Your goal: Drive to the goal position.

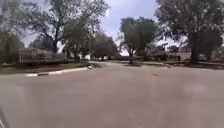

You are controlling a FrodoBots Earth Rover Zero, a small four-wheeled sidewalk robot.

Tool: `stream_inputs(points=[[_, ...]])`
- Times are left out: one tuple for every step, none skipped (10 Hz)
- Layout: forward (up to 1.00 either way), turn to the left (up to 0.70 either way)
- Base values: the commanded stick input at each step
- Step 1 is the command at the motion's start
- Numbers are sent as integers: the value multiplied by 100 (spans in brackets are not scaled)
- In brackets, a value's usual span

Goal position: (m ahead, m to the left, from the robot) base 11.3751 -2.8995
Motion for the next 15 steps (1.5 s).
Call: stream_inputs(points=[[70, 0], [70, 0], [70, 0], [70, 0], [70, 0], [70, 0], [70, 0], [70, 0], [70, 0], [70, 0], [70, 0], [70, 0], [70, 0], [70, 0], [70, 0]])
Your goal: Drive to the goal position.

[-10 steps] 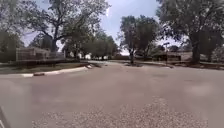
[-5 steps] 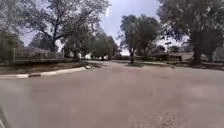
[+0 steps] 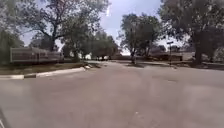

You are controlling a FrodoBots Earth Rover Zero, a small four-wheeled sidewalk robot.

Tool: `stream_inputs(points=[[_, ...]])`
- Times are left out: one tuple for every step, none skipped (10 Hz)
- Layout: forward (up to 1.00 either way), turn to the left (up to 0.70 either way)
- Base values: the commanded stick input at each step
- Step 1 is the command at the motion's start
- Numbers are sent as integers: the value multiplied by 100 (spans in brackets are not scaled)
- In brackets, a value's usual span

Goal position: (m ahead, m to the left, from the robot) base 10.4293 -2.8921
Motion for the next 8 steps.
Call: stream_inputs(points=[[70, 0], [70, 0], [70, 0], [70, 0], [70, 0], [70, 0], [70, 0], [70, 0]])
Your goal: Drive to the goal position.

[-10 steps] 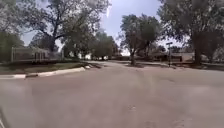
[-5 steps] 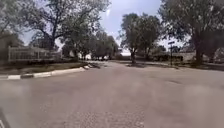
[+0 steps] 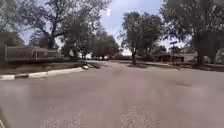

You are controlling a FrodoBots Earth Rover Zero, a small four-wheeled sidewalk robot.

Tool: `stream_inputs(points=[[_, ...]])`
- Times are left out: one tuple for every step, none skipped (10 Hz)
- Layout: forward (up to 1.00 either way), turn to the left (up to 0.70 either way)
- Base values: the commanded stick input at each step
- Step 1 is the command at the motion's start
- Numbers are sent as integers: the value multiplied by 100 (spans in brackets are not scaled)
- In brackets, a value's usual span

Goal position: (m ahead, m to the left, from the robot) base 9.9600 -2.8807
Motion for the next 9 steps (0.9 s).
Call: stream_inputs(points=[[70, 0], [70, 0], [70, 0], [70, 0], [70, 0], [70, 0], [70, 0], [70, 0], [70, 0]])
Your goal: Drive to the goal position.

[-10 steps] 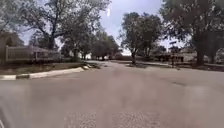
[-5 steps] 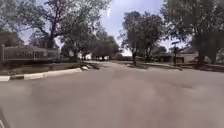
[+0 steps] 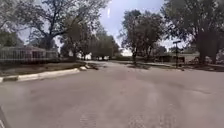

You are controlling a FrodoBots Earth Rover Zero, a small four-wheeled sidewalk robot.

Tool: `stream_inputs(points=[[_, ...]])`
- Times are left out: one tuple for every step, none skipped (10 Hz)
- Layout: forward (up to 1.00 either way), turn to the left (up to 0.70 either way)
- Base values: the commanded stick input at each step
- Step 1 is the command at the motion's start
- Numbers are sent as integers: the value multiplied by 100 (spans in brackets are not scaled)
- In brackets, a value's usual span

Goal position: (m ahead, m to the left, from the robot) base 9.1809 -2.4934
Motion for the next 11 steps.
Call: stream_inputs(points=[[70, 0], [70, 0], [70, 0], [70, 31], [70, 35], [70, 28], [70, 15], [70, 0], [70, 0], [70, 0], [70, 0]])
